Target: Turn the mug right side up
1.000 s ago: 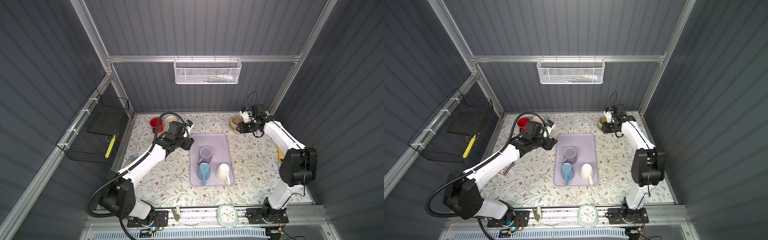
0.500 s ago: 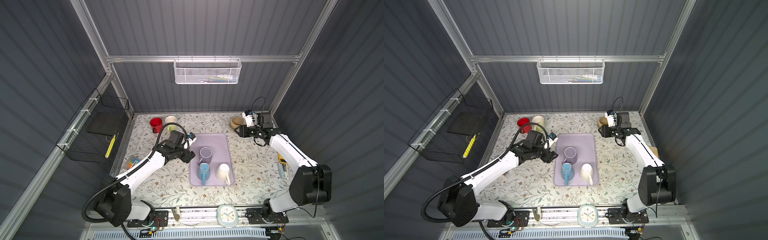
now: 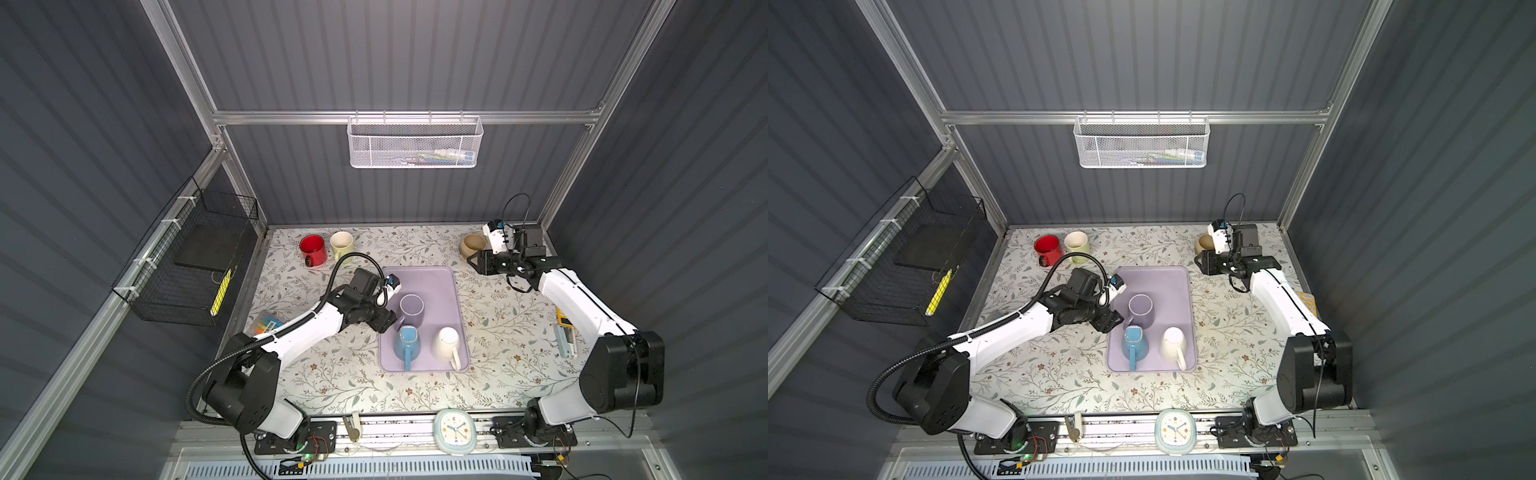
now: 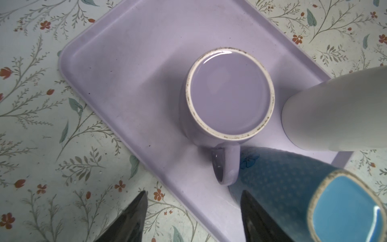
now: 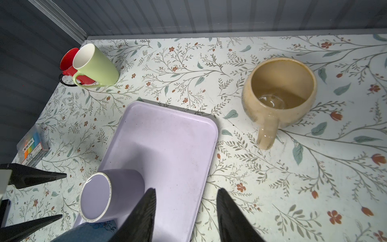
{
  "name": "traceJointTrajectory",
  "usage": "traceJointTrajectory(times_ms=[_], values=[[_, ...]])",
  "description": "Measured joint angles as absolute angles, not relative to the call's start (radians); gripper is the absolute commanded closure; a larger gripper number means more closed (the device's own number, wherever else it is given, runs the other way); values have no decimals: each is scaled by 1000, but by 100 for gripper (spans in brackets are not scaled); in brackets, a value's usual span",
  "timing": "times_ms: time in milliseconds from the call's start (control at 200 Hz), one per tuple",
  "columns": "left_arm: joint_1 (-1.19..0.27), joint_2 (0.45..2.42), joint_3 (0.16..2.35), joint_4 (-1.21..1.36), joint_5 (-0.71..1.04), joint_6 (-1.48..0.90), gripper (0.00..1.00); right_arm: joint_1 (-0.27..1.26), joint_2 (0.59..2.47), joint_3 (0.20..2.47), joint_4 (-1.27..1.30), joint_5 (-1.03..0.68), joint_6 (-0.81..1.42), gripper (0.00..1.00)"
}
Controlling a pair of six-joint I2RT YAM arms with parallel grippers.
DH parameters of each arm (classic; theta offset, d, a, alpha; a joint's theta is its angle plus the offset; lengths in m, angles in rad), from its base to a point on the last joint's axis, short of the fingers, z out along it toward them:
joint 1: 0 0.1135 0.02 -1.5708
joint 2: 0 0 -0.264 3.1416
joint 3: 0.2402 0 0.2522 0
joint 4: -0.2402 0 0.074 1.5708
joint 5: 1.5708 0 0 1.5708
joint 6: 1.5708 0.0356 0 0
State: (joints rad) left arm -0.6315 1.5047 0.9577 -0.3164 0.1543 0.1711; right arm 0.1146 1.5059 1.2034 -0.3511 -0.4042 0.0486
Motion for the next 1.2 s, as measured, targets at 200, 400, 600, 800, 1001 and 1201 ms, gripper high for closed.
traceJointTrajectory(times_ms=[200,400,600,800,1001,1201], values=[[-669,1561,957,-258,150,142,30,117,1506,1205,-368,-404,49,50],[-675,1615,957,-206,150,123,33,121,1506,1208,-369,-403,49,50],[-675,1697,964,-151,162,92,46,127,1508,1208,-371,-394,48,50],[-681,1765,1008,-112,193,62,58,132,1508,1208,-372,-384,48,50],[-682,1808,1069,-60,203,47,59,133,1508,1208,-372,-371,49,50],[-685,1889,1160,-6,212,10,59,135,1508,1208,-372,-358,49,50]])
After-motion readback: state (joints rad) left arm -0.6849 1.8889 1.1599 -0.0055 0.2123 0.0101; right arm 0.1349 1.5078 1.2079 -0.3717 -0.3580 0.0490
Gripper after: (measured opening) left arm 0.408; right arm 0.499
